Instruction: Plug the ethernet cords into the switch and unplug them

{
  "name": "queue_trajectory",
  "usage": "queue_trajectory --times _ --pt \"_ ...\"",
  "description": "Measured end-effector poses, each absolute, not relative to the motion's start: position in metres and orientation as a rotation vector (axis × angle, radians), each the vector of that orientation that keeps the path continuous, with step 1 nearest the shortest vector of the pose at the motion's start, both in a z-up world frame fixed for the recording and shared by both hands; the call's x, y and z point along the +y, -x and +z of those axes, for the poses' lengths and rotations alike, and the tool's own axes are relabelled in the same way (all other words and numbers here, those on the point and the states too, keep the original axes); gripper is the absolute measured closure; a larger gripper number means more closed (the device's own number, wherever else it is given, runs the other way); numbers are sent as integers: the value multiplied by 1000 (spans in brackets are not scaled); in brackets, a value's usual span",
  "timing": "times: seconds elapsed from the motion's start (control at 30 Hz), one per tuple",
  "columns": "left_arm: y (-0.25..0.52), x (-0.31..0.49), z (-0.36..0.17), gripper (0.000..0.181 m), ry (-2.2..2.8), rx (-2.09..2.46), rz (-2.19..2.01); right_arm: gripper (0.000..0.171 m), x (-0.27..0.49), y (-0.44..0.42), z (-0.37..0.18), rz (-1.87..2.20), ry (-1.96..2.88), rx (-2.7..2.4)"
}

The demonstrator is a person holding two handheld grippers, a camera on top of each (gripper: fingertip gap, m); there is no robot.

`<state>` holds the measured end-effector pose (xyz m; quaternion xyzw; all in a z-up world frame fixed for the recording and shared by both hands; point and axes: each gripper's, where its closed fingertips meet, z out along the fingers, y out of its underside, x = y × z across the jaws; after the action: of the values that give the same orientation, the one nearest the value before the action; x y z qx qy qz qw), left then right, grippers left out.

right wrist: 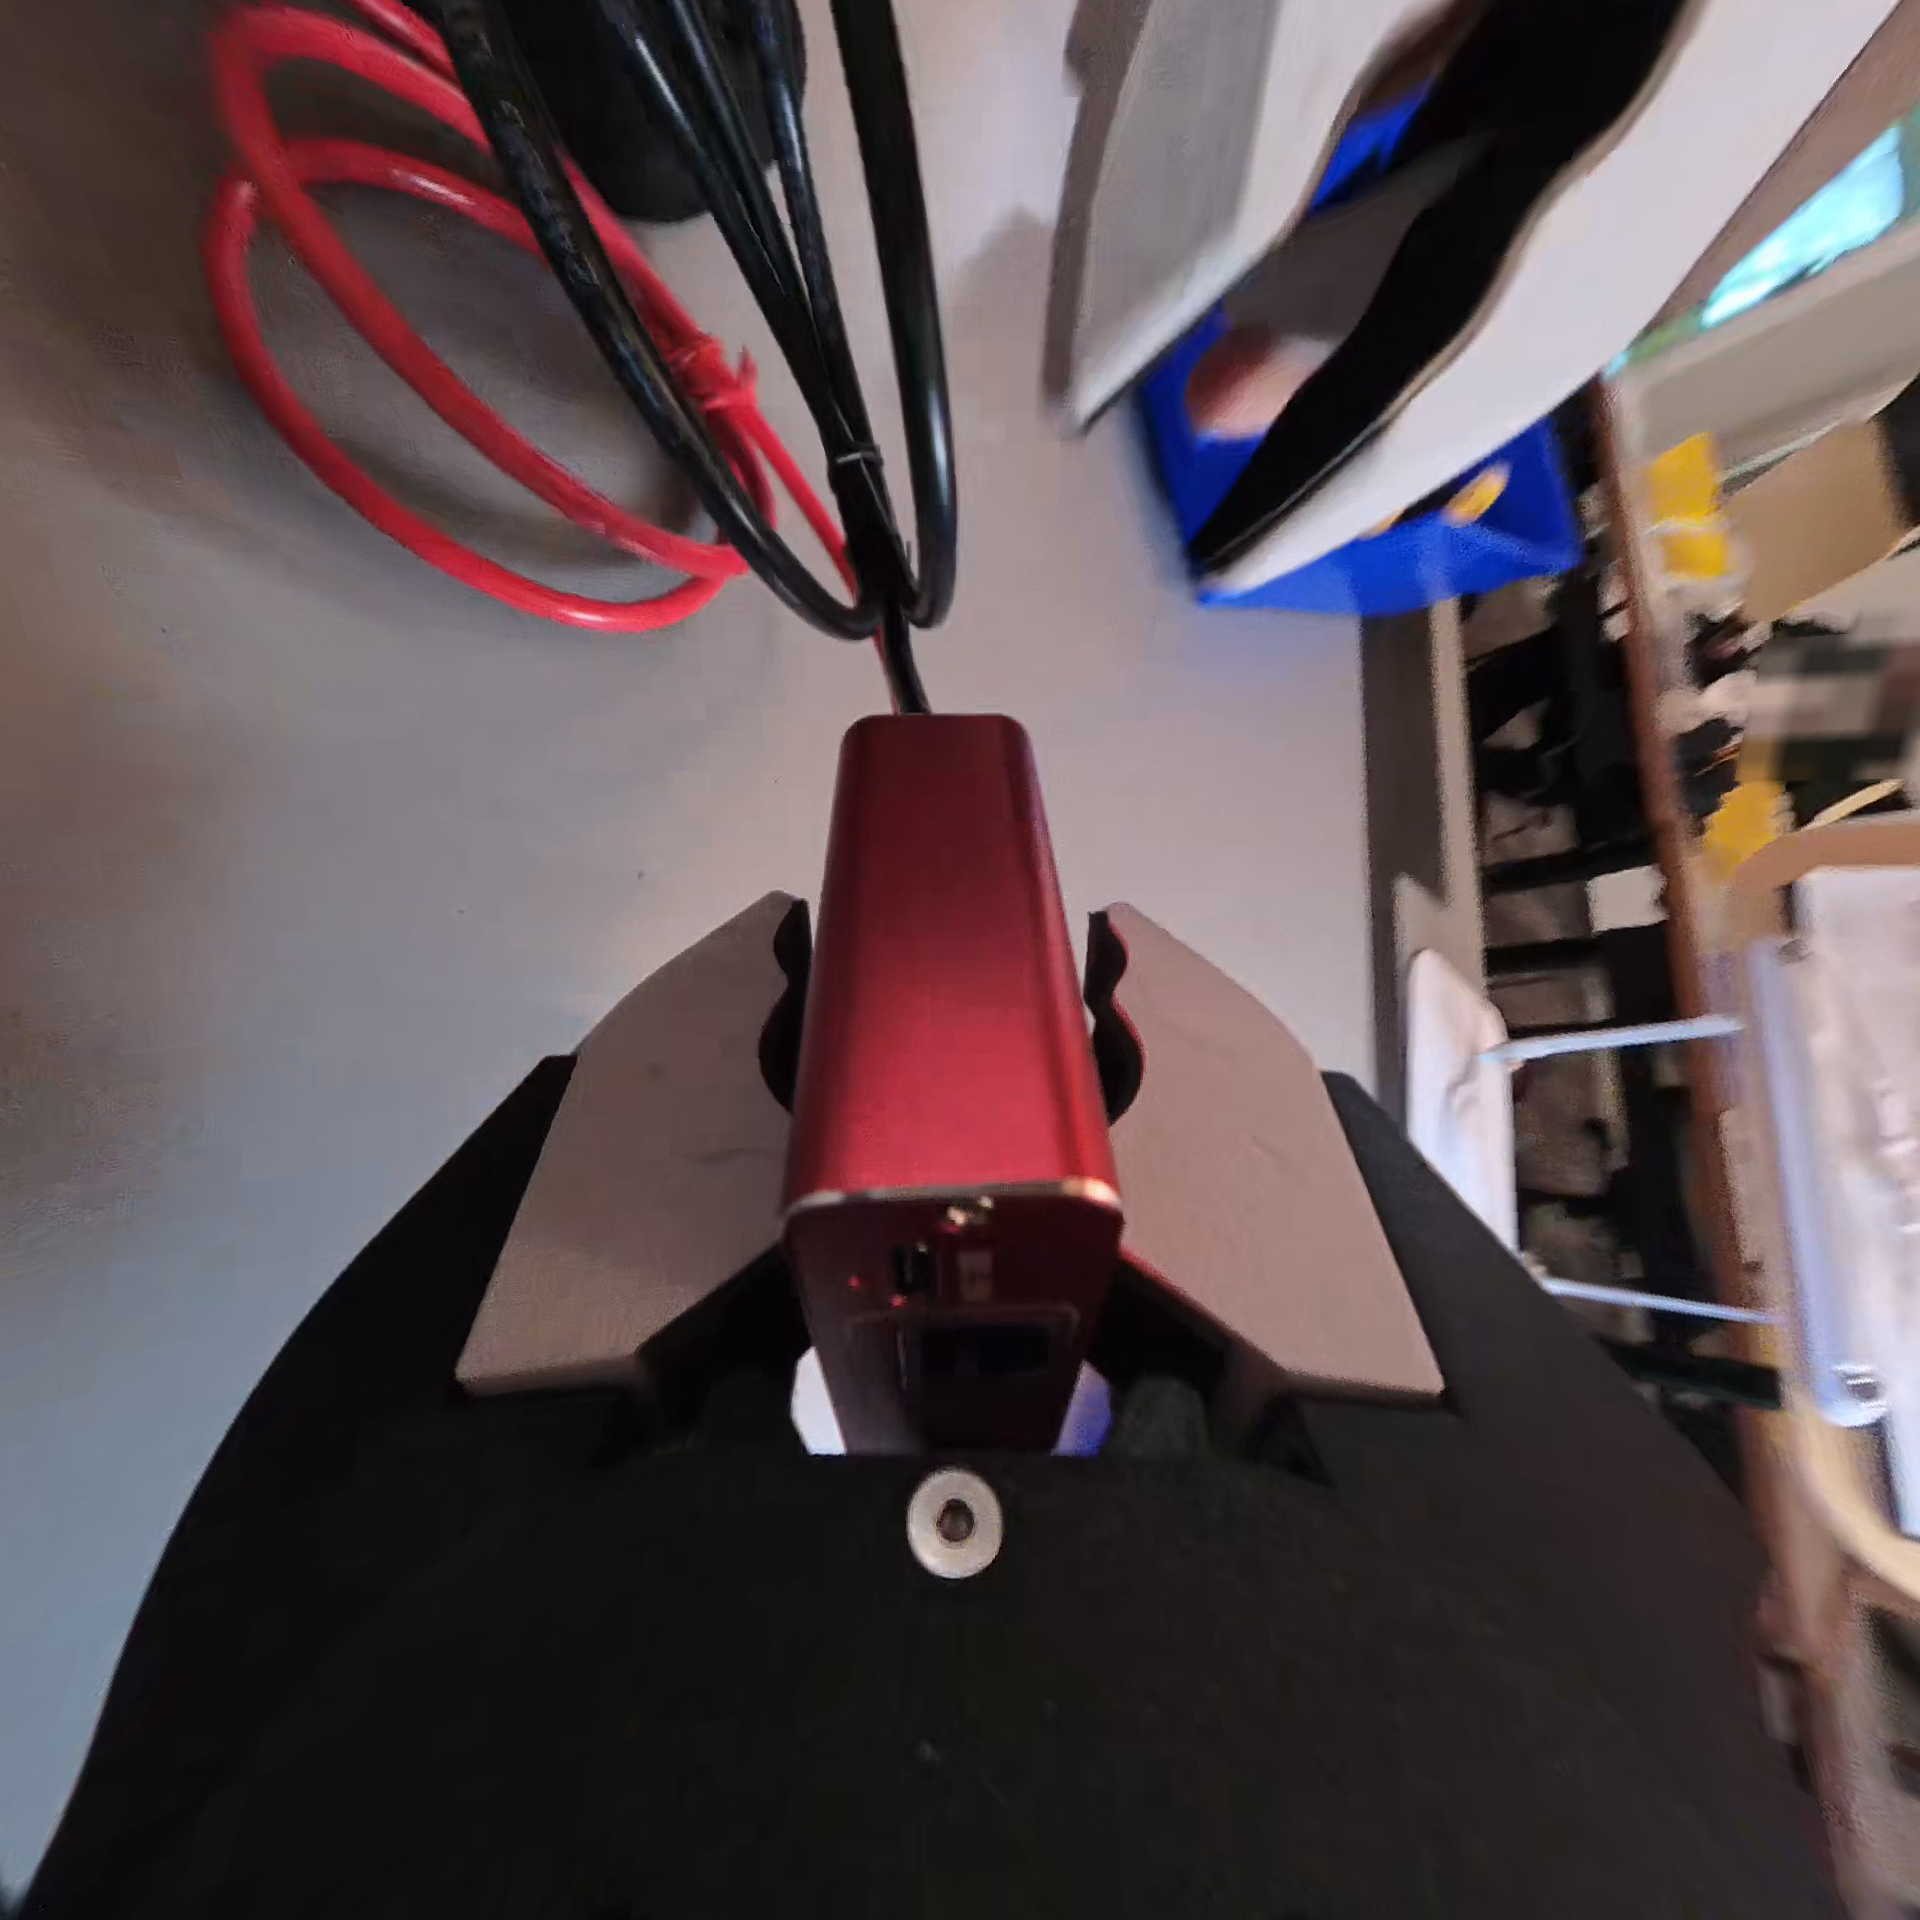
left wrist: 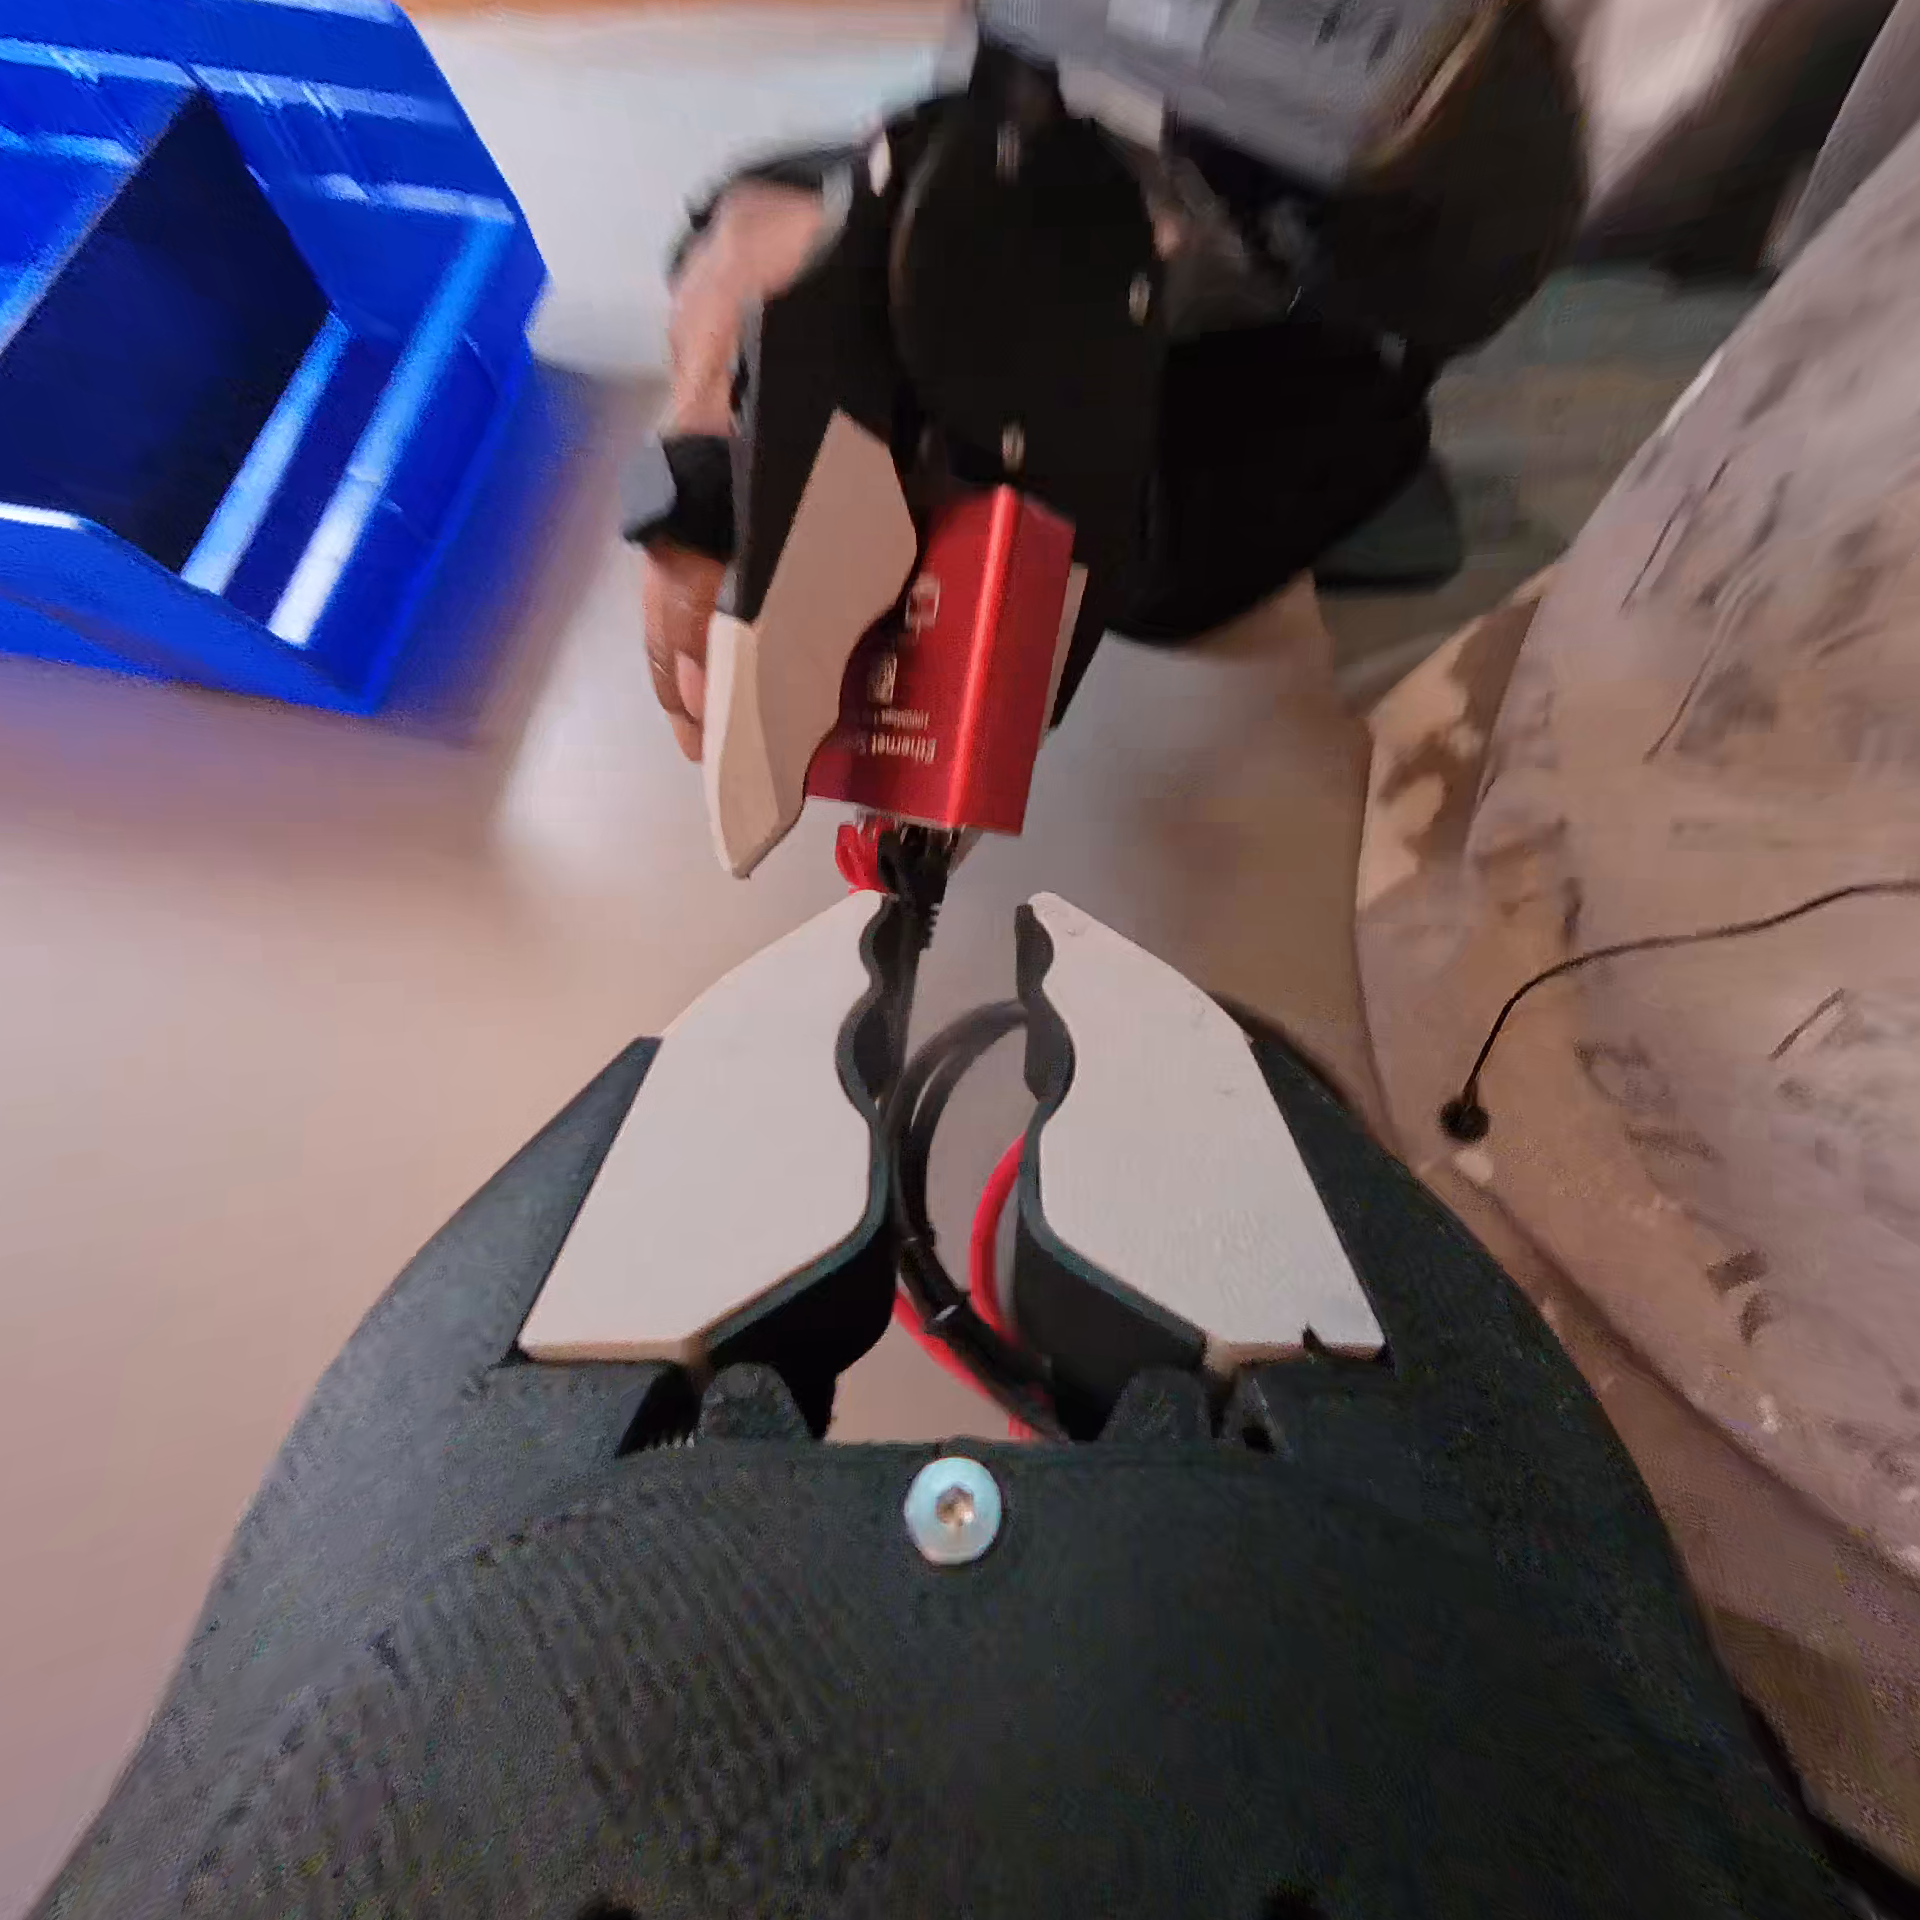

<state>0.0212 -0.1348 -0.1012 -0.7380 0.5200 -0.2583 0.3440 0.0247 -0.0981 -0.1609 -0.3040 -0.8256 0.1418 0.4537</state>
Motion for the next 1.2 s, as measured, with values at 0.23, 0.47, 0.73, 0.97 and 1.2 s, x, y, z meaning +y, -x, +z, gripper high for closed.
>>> queue_trajectory --times 0.23,0.47,0.73,0.97,1.2 --pt "-34 -114 -94 143 1802 1262 -589 120 -92 -12 -149 397 920 -2134" --pt "-30 -77 -47 152 1649 1267 -328 120 -66 11 -86 384 991 -2175" --pt "-9 -53 30 154 1423 1120 -407 118 -42 29 10 804 964 -1809" --pt "3 -57 42 154 1169 967 -836 130 -63 26 32 1344 849 -1571" --pt "7 -47 25 153 1257 988 -778 145 -47 18 10 1082 937 -1694"
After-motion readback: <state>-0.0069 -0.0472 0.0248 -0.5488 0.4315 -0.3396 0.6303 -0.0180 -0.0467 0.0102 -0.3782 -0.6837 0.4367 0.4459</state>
